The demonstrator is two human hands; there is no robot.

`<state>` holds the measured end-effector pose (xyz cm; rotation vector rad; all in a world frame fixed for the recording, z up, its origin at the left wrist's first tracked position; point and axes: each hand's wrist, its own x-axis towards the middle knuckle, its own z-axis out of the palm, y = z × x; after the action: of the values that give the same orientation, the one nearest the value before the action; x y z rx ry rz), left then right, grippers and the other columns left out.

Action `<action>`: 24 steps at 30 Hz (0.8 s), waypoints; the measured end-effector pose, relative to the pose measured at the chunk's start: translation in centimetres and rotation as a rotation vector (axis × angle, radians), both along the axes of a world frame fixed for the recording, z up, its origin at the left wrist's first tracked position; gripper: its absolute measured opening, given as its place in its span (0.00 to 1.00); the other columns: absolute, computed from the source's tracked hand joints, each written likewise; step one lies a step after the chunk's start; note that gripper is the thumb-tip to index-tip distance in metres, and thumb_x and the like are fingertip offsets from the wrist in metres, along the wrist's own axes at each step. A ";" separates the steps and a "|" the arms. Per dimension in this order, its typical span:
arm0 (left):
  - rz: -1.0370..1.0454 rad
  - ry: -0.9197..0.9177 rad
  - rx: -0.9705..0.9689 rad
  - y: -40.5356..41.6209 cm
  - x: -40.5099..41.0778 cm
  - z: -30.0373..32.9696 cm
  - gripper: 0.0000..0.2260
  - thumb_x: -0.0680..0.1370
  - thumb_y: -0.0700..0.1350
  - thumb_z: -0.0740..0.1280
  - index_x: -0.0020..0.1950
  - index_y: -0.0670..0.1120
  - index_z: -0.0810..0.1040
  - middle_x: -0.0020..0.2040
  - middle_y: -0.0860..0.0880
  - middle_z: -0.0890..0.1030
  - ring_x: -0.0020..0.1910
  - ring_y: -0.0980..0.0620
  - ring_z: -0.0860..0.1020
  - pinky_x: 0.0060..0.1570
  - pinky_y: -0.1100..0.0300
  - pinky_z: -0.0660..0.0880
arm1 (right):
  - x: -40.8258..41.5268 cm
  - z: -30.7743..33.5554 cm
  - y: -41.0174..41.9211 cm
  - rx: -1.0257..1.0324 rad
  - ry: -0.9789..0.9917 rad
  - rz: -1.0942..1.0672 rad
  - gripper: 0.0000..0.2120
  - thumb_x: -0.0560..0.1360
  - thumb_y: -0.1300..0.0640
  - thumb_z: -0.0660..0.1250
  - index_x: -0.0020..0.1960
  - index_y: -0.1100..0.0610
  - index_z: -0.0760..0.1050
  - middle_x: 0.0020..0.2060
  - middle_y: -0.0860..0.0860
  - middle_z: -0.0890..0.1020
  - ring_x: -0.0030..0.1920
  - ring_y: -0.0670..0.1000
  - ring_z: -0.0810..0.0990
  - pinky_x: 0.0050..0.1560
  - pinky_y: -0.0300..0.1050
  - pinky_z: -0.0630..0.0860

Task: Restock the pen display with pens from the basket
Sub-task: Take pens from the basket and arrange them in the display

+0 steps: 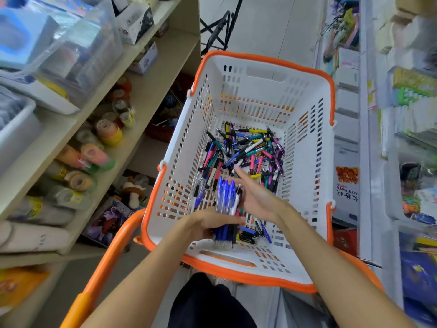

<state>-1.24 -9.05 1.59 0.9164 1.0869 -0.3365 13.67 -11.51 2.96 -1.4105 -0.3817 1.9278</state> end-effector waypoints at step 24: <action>0.576 -0.538 0.340 -1.5 -17.8 21.8 0.10 0.80 0.50 0.60 0.53 0.45 0.76 0.41 0.50 0.83 0.40 0.55 0.82 0.44 0.60 0.79 | -17.3 21.3 4.2 0.498 -0.115 0.610 0.19 0.77 0.45 0.63 0.57 0.58 0.79 0.55 0.67 0.77 0.43 0.57 0.73 0.38 0.44 0.71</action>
<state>-19.02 -10.58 23.35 0.8750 0.8624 0.5599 -3.59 -7.30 24.29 -1.1427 -1.3726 1.9986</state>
